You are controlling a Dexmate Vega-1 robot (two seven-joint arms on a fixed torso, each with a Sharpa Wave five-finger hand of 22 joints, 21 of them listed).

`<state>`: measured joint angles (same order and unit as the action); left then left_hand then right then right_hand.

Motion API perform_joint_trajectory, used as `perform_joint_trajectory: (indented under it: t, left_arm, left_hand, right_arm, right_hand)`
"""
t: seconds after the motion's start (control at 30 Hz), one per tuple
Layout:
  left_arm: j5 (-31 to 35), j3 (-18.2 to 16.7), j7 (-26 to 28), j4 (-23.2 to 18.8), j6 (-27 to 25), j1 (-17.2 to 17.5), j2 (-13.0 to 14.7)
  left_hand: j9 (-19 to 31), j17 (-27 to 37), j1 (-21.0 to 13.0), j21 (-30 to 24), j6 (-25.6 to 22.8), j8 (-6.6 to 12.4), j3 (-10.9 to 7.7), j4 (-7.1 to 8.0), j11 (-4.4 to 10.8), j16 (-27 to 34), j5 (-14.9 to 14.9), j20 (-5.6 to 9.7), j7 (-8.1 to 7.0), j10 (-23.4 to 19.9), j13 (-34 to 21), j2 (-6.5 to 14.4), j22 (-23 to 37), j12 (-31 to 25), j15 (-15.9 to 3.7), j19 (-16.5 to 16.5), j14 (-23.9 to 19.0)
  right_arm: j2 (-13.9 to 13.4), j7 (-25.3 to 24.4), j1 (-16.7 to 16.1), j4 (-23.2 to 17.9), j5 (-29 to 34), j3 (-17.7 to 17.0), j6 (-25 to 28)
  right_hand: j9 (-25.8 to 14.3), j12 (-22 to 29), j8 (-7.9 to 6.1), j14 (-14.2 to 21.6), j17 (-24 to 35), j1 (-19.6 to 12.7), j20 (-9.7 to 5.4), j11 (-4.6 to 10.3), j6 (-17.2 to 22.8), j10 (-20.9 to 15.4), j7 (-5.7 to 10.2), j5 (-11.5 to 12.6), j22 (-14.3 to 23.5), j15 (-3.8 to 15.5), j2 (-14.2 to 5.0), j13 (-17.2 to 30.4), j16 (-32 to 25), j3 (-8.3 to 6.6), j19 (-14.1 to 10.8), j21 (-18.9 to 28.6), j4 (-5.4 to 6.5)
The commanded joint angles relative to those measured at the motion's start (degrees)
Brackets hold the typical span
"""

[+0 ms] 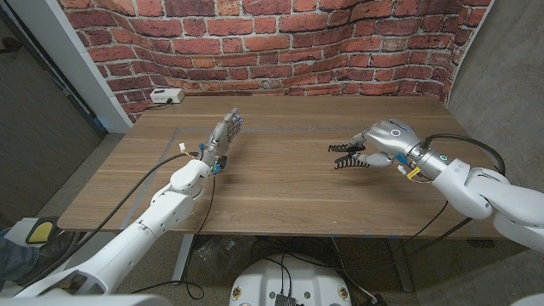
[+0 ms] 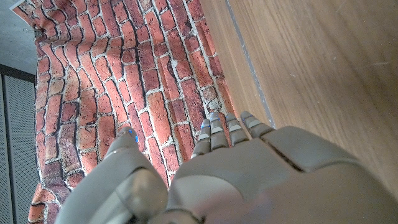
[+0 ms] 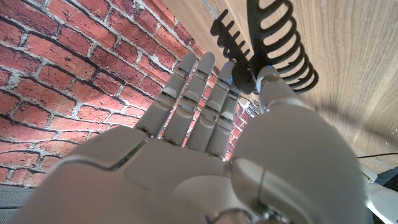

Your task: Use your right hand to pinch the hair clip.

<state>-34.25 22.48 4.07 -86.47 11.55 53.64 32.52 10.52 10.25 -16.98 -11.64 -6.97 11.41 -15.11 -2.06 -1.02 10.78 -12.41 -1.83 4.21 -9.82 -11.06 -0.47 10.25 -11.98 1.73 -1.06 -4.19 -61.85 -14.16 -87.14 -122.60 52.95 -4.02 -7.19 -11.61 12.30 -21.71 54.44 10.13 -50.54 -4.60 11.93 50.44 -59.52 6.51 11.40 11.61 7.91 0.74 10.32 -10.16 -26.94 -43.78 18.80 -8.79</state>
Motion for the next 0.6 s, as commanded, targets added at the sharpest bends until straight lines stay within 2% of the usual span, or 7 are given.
perform_joint_trajectory:
  t: [0.03,0.6]
  left_arm:
    - [0.1,-0.2,0.1,-0.5,0.0,0.4,0.3]
    - [-0.2,-0.2,-0.7,0.3,0.1,-0.4,0.2]
  left_hand:
    - [0.2,0.2,-0.3,-0.1,-0.3,0.01,0.17,0.19,0.48,0.0,0.3,-0.2,-0.29,-0.2,-0.1,-0.1,0.3,0.1,-0.25,-0.2,-0.2]
    - [0.2,0.2,-0.4,0.0,-0.4,0.01,0.25,0.18,0.46,0.0,0.3,-0.31,-0.4,-0.2,-0.1,0.0,0.3,0.1,-0.32,-0.3,-0.1]
  right_arm:
    - [0.5,0.8,0.1,-0.5,1.4,0.9,1.4]
    - [0.5,2.8,-1.0,-2.3,2.0,0.5,3.5]
  right_hand:
    - [-0.2,-0.6,0.77,-1.3,0.2,1.1,-0.22,0.04,5.3,1.2,6.38,0.1,0.1,4.02,0.88,0.2,0.2,-0.08,0.7,-0.2,0.62]
    - [0.0,-1.7,3.85,-6.6,0.5,2.1,1.16,0.39,0.8,6.8,6.42,0.4,0.1,3.11,1.73,0.4,0.4,0.25,2.3,-1.0,0.87]
